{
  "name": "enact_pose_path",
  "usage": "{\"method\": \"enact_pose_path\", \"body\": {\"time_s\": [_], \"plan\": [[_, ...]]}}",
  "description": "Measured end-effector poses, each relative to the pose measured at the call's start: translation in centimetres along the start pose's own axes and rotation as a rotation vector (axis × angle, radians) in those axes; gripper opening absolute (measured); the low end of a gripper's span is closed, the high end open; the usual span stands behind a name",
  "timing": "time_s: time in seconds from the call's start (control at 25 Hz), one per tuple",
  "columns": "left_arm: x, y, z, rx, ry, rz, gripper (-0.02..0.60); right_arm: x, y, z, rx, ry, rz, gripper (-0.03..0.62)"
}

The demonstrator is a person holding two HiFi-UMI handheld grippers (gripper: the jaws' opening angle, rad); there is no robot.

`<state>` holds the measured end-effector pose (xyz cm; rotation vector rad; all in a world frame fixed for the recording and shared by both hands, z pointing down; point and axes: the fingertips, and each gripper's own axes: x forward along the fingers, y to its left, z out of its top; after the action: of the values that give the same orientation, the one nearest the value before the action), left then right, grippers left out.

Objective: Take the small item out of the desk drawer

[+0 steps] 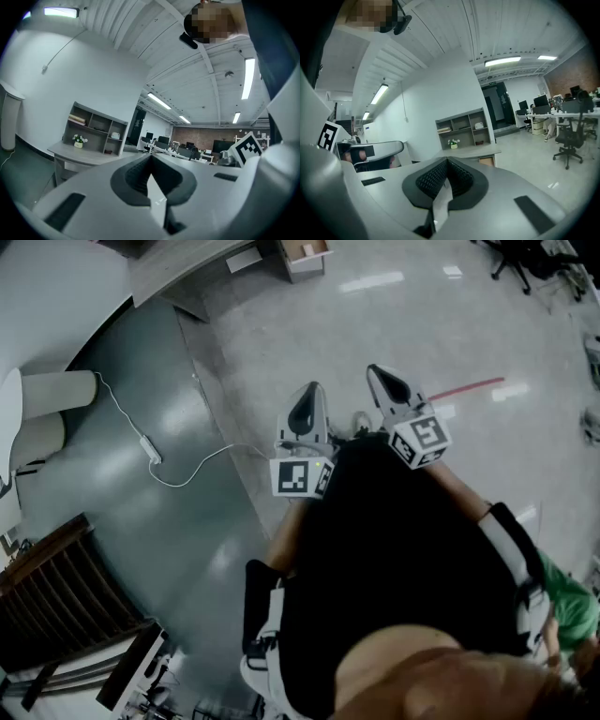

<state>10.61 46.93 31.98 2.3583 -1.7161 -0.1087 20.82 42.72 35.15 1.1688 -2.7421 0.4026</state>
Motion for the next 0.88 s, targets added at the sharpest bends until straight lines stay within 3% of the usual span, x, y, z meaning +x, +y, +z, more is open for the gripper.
{"method": "enact_pose_path", "body": {"time_s": [0.2,0.36,0.52,0.88], "plan": [[-0.1,0.0,-0.2,-0.001,-0.002,-0.004,-0.008,0.0,0.2,-0.1,0.0,-0.006,0.001,-0.002],[-0.1,0.2,0.3,-0.045,-0.019,0.008,-0.008,0.3,0.5,-0.1,-0.002,-0.008,0.001,-0.002],[-0.8,1.1,-0.3,-0.013,0.003,-0.006,-0.008,0.7,1.2,0.0,0.014,-0.011,-0.004,-0.002],[-1.5,3.4,0.9,-0.07,-0.026,-0.009,-0.008,2.3,2.9,-0.1,0.016,-0.01,-0.026,-0.002]]}}
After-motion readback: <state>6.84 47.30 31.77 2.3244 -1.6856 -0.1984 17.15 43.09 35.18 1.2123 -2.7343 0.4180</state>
